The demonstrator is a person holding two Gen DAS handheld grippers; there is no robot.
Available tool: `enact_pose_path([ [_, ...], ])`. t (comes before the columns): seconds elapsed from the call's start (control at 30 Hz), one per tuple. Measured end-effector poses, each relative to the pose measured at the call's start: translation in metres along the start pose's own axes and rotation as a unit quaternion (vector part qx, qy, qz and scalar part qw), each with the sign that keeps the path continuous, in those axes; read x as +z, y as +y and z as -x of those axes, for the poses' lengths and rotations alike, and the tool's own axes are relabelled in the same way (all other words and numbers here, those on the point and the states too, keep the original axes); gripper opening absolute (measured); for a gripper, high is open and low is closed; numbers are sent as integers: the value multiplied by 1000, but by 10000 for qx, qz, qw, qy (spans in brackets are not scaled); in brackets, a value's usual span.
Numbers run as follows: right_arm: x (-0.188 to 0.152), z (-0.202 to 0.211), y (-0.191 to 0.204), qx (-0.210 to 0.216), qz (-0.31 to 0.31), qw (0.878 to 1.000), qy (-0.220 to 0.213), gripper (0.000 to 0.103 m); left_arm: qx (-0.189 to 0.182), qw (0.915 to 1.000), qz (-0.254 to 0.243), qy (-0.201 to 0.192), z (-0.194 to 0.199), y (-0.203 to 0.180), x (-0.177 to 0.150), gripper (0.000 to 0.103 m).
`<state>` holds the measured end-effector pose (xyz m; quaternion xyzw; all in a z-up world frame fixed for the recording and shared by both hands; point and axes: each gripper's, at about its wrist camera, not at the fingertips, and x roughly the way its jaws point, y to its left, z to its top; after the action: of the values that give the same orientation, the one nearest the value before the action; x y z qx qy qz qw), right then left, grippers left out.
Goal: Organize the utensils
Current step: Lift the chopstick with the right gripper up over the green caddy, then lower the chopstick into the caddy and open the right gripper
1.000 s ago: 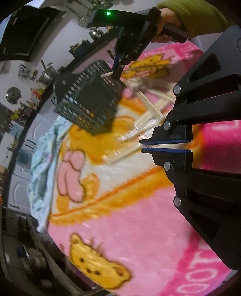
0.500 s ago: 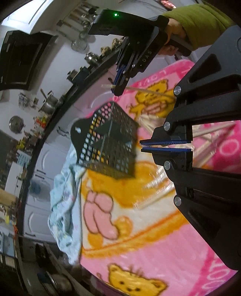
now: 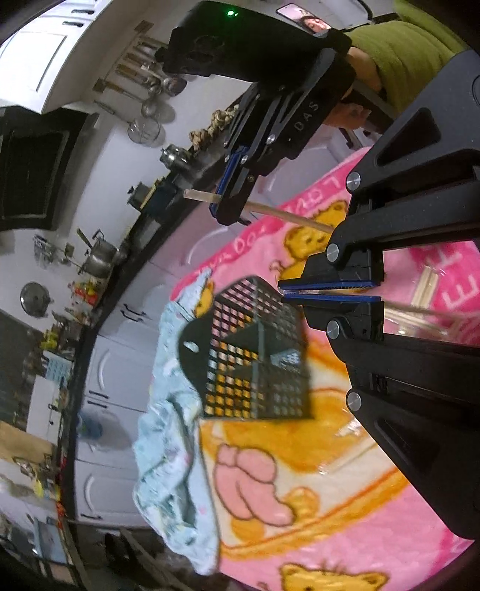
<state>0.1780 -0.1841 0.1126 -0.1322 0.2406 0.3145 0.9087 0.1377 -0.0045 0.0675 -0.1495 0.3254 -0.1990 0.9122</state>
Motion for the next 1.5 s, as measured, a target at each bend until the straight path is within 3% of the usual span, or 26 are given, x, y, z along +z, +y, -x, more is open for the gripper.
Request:
enact_pose_path([
  [0.43, 36, 30, -18, -115, -321, 9962, -804, 11, -194, 9969, -253, -717, 20, -28, 70, 0],
  [0.9, 69, 38, -52, -340, -795, 9824, -1656, 11, -284, 9881, -149, -1505, 22, -36, 144, 0],
  [1.17, 86, 26, -59, -350, -869, 9758, -1974, 11, -215, 9862, -167, -1632, 4, -31, 157, 0],
  [1.5, 77, -6, -72, -421, -1105, 9713, -2062, 11, -64, 9869, 25, -1612, -26, 1, 153, 0],
])
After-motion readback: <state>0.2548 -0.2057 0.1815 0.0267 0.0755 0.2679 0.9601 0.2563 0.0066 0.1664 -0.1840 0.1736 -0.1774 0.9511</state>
